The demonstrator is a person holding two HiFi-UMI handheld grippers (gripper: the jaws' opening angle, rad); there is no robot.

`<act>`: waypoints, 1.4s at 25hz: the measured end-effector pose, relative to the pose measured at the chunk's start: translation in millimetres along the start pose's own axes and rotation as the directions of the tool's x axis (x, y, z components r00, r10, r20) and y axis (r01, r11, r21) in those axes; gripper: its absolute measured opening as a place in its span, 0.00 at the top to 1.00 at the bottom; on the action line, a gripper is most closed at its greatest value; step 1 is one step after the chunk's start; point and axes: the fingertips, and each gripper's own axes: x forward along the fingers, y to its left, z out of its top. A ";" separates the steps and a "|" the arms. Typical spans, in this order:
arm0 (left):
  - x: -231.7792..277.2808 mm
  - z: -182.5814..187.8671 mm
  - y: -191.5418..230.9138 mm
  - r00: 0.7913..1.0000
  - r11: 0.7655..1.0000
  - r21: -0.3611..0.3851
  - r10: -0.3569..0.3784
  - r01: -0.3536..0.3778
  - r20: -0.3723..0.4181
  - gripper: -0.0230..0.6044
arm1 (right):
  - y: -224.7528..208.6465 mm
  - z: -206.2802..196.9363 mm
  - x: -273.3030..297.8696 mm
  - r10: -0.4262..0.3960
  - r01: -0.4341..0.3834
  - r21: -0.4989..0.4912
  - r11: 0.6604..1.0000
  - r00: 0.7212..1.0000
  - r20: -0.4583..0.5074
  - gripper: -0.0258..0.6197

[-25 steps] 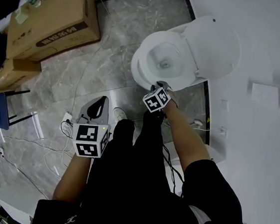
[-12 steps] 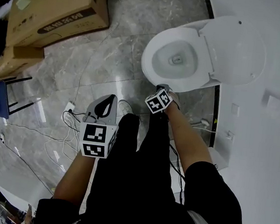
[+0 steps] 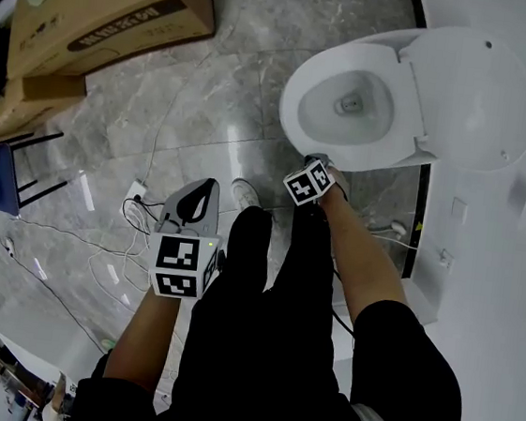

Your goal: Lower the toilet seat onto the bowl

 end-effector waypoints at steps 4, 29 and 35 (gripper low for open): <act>8.3 2.8 7.5 1.000 1.000 0.000 0.005 -0.005 0.012 0.95 | -0.1 -1.3 16.4 0.000 0.001 0.040 0.999 1.000 -0.021 0.95; -81.3 146.8 -61.7 0.969 0.997 0.070 -0.051 0.035 0.241 0.95 | -46.9 120.5 -348.6 -0.245 -0.044 0.408 0.912 0.738 0.628 0.95; -122.8 213.8 -107.2 0.932 0.994 0.076 -0.096 0.074 0.350 0.95 | -92.7 126.0 -480.0 -0.392 -0.035 0.501 0.865 0.575 0.718 0.95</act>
